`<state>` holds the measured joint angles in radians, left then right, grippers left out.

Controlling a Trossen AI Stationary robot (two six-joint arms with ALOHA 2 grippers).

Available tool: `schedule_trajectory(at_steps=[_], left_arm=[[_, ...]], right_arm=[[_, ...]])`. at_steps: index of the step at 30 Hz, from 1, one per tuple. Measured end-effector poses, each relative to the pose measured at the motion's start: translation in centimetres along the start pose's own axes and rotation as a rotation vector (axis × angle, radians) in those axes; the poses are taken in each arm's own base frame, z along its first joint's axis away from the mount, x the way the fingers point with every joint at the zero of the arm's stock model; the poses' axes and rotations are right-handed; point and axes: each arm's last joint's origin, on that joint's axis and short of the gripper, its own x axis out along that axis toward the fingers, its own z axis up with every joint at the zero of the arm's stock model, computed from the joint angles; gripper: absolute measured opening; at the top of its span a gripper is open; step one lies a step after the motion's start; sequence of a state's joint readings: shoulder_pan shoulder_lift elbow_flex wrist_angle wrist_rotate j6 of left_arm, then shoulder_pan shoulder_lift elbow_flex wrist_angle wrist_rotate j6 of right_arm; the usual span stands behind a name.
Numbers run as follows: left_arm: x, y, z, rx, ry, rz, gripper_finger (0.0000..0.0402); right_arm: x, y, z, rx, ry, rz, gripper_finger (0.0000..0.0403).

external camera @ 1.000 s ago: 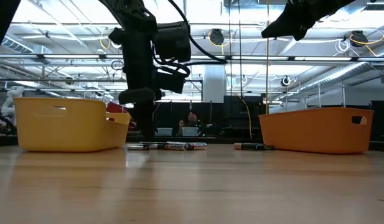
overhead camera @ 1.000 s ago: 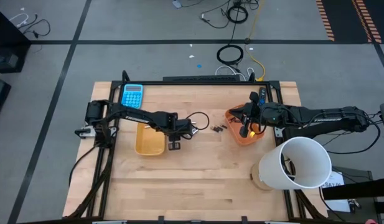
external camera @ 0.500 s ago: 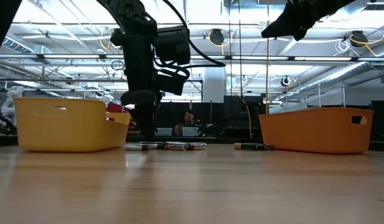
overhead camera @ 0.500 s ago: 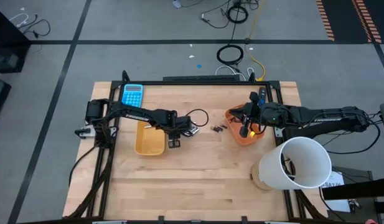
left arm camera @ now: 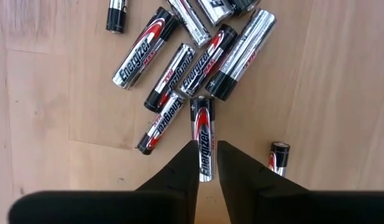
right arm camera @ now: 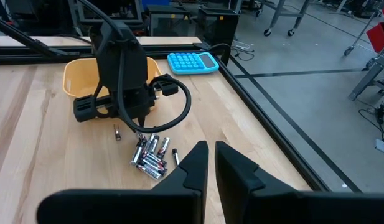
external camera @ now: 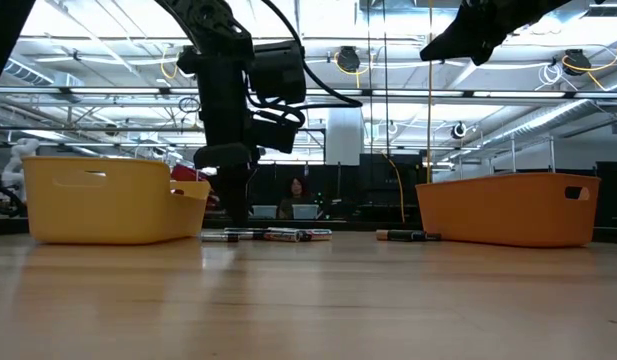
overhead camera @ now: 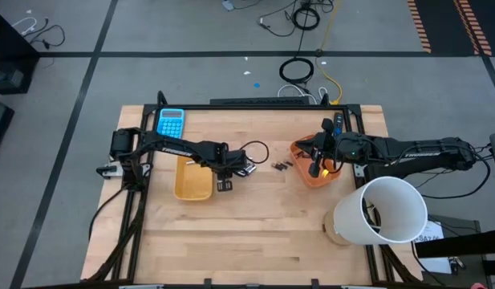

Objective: Sort batteries
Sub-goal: Put the silver battery into the yellow bin

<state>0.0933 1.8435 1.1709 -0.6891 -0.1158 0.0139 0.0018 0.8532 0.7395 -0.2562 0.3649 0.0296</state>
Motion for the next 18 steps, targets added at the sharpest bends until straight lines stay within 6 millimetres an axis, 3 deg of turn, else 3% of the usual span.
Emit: schedule_trajectory(at_steps=[6, 14, 18], left_arm=[[-0.6, -0.2, 0.4, 0.01, -0.006, 0.022, 0.007], [-4.7, -0.8, 2.2, 0.044, 0.022, 0.038, 0.014], [-5.8, -0.7, 2.8, 0.037, 0.008, 0.04, 0.0154]], right_arm=[[0.0, 0.0, 0.0, 0.0, 0.0, 0.0, 0.002], [0.0, 0.0, 0.0, -0.003, 0.003, 0.0, 0.002], [0.0, 0.0, 0.0, -0.004, 0.004, 0.0, 0.002]])
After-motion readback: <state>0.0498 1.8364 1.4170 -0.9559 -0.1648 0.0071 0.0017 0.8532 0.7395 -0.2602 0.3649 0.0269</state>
